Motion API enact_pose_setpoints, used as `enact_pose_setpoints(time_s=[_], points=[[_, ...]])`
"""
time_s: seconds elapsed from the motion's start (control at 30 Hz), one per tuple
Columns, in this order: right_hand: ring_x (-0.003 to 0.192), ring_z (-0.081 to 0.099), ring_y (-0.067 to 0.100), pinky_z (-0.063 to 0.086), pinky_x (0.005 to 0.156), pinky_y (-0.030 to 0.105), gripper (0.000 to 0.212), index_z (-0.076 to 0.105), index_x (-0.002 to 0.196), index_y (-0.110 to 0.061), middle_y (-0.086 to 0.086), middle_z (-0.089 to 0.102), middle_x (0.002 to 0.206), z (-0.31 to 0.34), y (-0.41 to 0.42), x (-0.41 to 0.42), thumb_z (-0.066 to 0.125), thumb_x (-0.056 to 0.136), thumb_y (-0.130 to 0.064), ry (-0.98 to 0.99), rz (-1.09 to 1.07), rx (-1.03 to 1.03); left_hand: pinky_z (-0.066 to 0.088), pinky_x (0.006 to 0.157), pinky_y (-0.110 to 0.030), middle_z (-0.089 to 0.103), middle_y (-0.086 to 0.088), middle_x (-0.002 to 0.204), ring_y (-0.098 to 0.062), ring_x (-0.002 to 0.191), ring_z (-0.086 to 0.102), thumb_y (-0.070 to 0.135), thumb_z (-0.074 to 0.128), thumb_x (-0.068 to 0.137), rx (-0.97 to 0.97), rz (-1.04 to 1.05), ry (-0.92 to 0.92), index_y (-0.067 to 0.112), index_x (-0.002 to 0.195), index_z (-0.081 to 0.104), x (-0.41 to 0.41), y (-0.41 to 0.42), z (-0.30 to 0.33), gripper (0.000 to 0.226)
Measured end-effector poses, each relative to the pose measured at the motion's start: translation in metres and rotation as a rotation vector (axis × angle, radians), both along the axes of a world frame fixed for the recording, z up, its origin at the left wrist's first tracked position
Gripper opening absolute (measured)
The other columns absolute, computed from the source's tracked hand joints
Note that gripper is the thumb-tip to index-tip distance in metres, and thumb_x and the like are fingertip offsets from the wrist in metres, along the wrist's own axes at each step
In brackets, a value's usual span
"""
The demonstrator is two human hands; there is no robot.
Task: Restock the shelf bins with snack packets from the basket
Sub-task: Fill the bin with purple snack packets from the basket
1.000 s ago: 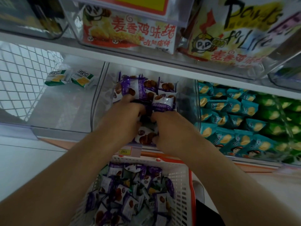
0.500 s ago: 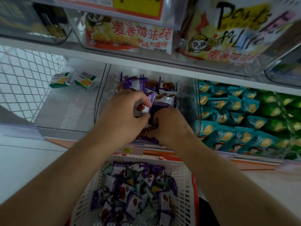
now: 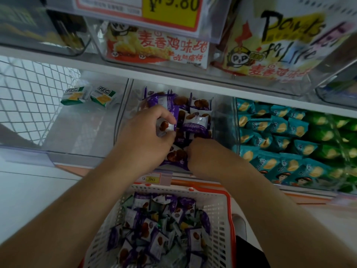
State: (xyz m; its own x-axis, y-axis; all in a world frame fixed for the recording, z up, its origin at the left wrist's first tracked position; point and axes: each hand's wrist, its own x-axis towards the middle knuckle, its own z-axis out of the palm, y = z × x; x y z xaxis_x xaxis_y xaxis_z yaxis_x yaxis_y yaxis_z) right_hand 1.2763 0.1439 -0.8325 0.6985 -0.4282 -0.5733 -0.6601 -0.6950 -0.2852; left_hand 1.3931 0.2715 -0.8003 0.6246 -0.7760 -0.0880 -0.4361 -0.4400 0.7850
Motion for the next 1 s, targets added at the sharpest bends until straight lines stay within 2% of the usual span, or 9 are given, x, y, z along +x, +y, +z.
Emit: enact_pose_setpoints(time_s=[0.13,0.2,0.27,0.33,0.47,0.63,0.77,0.9,1.0], points=[[0.090,0.066,0.022,0.056,0.074,0.032,0.019,0.069,0.111,-0.009,0.007,0.068,0.100,0.010,-0.006,-0.001,0.057,0.097,-0.014,-0.066,-0.041,-0.027,0.047,0.059,-0.016,0.060,0.017,0.111,-0.003,0.080,0.064,0.029,0.067,0.098,0.027,0.050,0.105,0.043,0.109,0.058,-0.002,-0.002,0.000,0.020],[0.096,0.068,0.026,0.060,0.076,0.036,0.030,0.062,0.123,-0.012,0.007,0.066,0.111,0.018,-0.010,0.000,0.058,0.094,-0.010,-0.185,-0.189,0.019,0.058,0.067,-0.026,0.062,0.015,0.108,-0.011,0.084,0.070,0.024,0.065,0.099,-0.007,0.137,0.297,0.039,0.112,0.057,-0.001,-0.005,0.002,0.022],[0.094,0.069,0.022,0.064,0.075,0.040,0.047,0.054,0.135,-0.023,0.000,0.064,0.115,0.028,-0.012,0.001,0.063,0.090,-0.009,-0.367,-0.364,0.185,0.063,0.083,-0.042,0.069,-0.002,0.114,-0.024,0.094,0.074,0.009,0.063,0.099,-0.123,0.259,0.588,0.028,0.116,0.059,0.001,-0.008,0.004,0.027],[0.098,0.069,0.016,0.064,0.074,0.037,0.062,0.048,0.141,-0.032,-0.008,0.061,0.122,0.035,-0.011,0.003,0.074,0.088,-0.012,-0.490,-0.396,0.314,0.063,0.085,-0.044,0.067,-0.016,0.122,-0.030,0.104,0.072,-0.006,0.057,0.097,-0.248,0.342,0.806,0.017,0.127,0.055,0.002,-0.011,0.005,0.038],[0.109,0.065,0.006,0.058,0.086,0.026,0.066,0.053,0.138,-0.039,-0.019,0.058,0.122,0.036,-0.004,0.006,0.088,0.082,-0.036,-0.577,-0.339,0.384,0.063,0.083,-0.045,0.070,-0.018,0.122,-0.032,0.105,0.074,-0.014,0.047,0.096,-0.354,0.336,0.962,0.015,0.140,0.049,0.003,-0.012,0.000,0.053],[0.114,0.059,0.003,0.053,0.095,0.028,0.061,0.057,0.133,-0.035,-0.018,0.060,0.123,0.026,-0.003,0.006,0.088,0.080,-0.035,-0.641,-0.326,0.305,0.058,0.097,-0.052,0.075,-0.015,0.117,-0.035,0.108,0.072,-0.005,0.053,0.097,-0.283,0.206,0.963,0.009,0.133,0.062,0.003,-0.009,0.000,0.040],[0.111,0.061,0.010,0.058,0.092,0.034,0.050,0.062,0.125,-0.035,-0.012,0.063,0.120,0.023,-0.002,0.006,0.074,0.085,-0.006,-0.746,-0.266,0.208,0.062,0.088,-0.048,0.076,-0.012,0.110,-0.029,0.097,0.076,0.028,0.071,0.096,-0.174,0.226,0.851,0.015,0.122,0.067,0.003,-0.012,0.000,0.029],[0.122,0.059,0.004,0.056,0.085,0.021,0.074,0.059,0.134,-0.029,-0.008,0.057,0.138,0.023,0.001,0.009,0.045,0.085,0.023,-0.839,-0.372,0.395,0.065,0.076,-0.041,0.077,-0.017,0.100,-0.029,0.087,0.077,0.007,0.068,0.096,-0.067,0.267,0.771,0.012,0.102,0.072,0.007,-0.012,-0.003,0.009],[0.114,0.064,0.005,0.057,0.082,0.022,0.065,0.057,0.133,-0.016,-0.005,0.061,0.131,0.023,0.003,0.012,0.046,0.084,0.026,-0.878,-0.503,0.559,0.064,0.082,-0.038,0.080,-0.006,0.097,-0.021,0.093,0.076,0.007,0.072,0.092,-0.049,0.245,0.743,0.016,0.102,0.077,0.009,-0.010,-0.003,0.014]])
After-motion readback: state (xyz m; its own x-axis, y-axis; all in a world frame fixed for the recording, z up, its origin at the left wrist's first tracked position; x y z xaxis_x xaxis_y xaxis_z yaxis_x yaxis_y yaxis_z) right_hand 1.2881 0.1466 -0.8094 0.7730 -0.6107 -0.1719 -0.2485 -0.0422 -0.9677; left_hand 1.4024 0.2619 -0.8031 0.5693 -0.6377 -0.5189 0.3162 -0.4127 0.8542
